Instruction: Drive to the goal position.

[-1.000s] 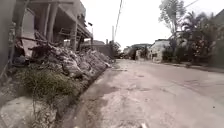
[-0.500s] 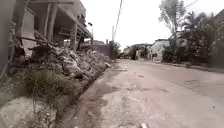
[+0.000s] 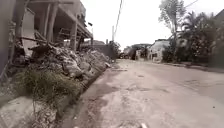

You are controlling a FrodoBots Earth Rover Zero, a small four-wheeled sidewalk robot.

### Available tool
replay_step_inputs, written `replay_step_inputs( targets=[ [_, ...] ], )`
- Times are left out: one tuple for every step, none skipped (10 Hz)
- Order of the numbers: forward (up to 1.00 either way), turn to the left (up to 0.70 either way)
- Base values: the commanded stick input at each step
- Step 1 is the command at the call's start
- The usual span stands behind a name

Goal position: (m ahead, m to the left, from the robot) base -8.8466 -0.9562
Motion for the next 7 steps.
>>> replay_step_inputs(
  targets=[
    [0.06,0.00],
    [0.06,0.00],
    [0.06,0.00],
    [0.06,0.00],
    [0.06,0.00],
    [0.06,0.00],
    [0.06,0.00]
  ],
)
